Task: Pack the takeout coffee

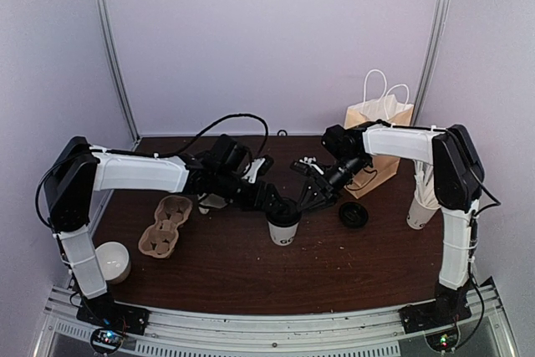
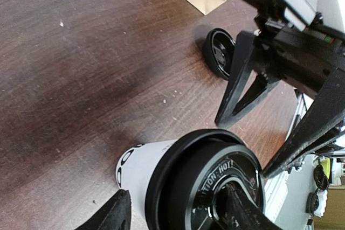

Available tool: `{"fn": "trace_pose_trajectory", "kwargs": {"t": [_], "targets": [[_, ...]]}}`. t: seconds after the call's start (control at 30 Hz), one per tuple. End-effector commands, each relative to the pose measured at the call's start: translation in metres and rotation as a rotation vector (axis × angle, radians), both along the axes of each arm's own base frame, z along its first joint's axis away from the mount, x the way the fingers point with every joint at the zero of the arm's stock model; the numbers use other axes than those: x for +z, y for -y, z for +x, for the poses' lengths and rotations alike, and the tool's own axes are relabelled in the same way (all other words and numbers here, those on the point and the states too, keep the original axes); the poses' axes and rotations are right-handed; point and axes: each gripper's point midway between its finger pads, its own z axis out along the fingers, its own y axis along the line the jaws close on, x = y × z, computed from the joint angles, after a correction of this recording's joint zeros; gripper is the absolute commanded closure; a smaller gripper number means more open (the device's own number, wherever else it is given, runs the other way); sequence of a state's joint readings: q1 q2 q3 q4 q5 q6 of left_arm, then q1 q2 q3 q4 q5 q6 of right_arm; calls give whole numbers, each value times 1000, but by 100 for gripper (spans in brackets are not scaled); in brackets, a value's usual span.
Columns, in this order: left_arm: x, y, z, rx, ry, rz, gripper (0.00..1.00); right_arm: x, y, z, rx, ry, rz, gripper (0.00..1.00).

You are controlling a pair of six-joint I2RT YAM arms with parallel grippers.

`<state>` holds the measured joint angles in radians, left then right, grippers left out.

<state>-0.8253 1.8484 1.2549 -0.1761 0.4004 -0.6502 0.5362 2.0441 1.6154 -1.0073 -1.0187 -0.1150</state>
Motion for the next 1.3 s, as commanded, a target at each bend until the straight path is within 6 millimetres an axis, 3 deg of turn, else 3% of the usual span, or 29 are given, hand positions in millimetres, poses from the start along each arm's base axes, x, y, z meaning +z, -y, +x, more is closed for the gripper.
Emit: {"fn": "trace_pose_trajectory", "kwargs": {"t": [0.0, 0.1, 0.27, 0.67, 0.8, 1.1, 1.27], "targets": [[-33, -8, -6, 7, -69, 59, 37, 2, -5, -10, 7, -36, 49, 42], [-37, -8, -7, 5, -78, 64, 38, 4, -7, -16, 25, -62, 85, 43], [-37, -9, -7, 6, -81, 66, 38, 17, -9, -24, 35, -80, 143, 35], [-39, -13, -8, 17, -83, 76, 39, 2, -15, -29, 50, -25, 55, 34], [-40, -13, -8, 21, -85, 75, 39, -6, -13, -23, 33, 10, 7, 34], [-39, -13, -7, 20, -83, 76, 39, 14, -15, -34, 94, 36, 93, 25], [-39, -13, -7, 17, -82, 78, 39, 8, -15, -32, 92, 55, 60, 29]]}}
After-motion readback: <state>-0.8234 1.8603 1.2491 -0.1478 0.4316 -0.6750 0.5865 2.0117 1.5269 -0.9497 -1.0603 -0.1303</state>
